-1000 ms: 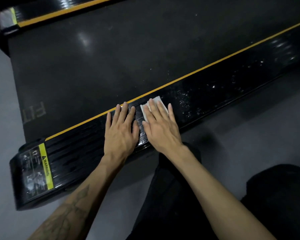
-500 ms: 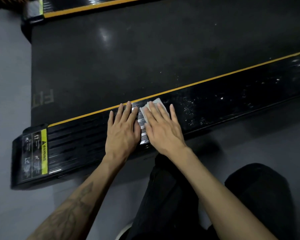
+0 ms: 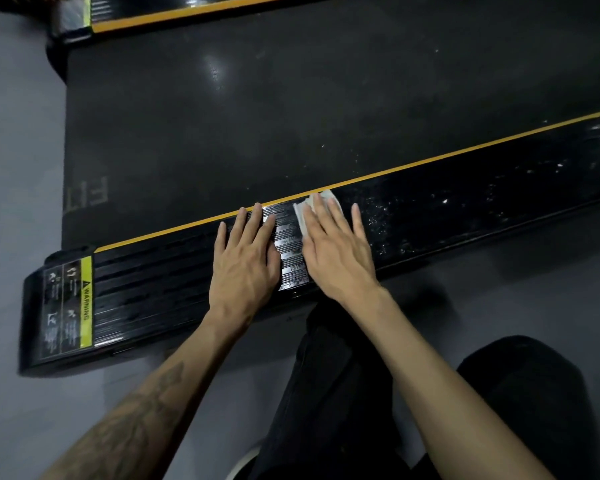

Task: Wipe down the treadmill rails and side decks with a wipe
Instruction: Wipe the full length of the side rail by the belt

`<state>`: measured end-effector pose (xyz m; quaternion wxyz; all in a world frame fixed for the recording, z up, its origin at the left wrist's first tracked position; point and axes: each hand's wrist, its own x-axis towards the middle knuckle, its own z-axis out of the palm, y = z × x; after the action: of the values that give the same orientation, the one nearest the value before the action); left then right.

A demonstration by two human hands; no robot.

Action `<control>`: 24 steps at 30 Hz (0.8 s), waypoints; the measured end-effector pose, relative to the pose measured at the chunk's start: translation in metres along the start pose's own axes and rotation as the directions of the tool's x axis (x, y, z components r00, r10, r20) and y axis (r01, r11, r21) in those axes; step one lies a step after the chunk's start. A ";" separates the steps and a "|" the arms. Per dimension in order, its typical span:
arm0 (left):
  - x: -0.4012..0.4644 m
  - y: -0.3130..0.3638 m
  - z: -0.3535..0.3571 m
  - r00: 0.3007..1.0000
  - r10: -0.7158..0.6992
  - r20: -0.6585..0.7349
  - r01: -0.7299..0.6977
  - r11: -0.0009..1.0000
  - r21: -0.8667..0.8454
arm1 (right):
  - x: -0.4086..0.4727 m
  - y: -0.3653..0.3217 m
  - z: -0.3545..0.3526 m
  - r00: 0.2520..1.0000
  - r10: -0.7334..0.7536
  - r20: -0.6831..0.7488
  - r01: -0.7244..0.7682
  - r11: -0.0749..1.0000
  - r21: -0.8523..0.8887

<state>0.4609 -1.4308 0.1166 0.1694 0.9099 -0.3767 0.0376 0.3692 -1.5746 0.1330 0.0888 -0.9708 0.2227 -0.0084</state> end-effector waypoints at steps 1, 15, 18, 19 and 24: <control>0.000 0.000 0.000 1.000 0.002 -0.001 -0.002 1.000 0.001 | -0.005 -0.002 0.000 1.000 0.025 -0.007 -0.025 1.000 -0.003; 0.003 0.001 0.001 1.000 0.003 0.005 -0.004 1.000 0.005 | 0.008 -0.010 -0.003 0.999 0.006 0.054 -0.006 1.000 -0.001; 0.003 0.001 0.002 1.000 0.003 0.009 -0.003 1.000 -0.006 | 0.018 -0.015 -0.003 0.989 -0.123 0.081 0.123 0.992 0.015; 0.003 0.002 0.001 1.000 0.002 0.006 -0.002 1.000 -0.005 | 0.024 -0.014 -0.004 0.987 -0.140 0.081 0.139 0.990 0.013; 0.003 0.002 0.001 1.000 0.006 -0.002 -0.006 1.000 0.007 | 0.035 0.002 -0.009 0.996 -0.048 0.075 0.050 0.998 -0.024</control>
<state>0.4611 -1.4346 0.1168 0.1667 0.9093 -0.3790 0.0405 0.3994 -1.5928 0.1412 0.0843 -0.9767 0.1954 0.0285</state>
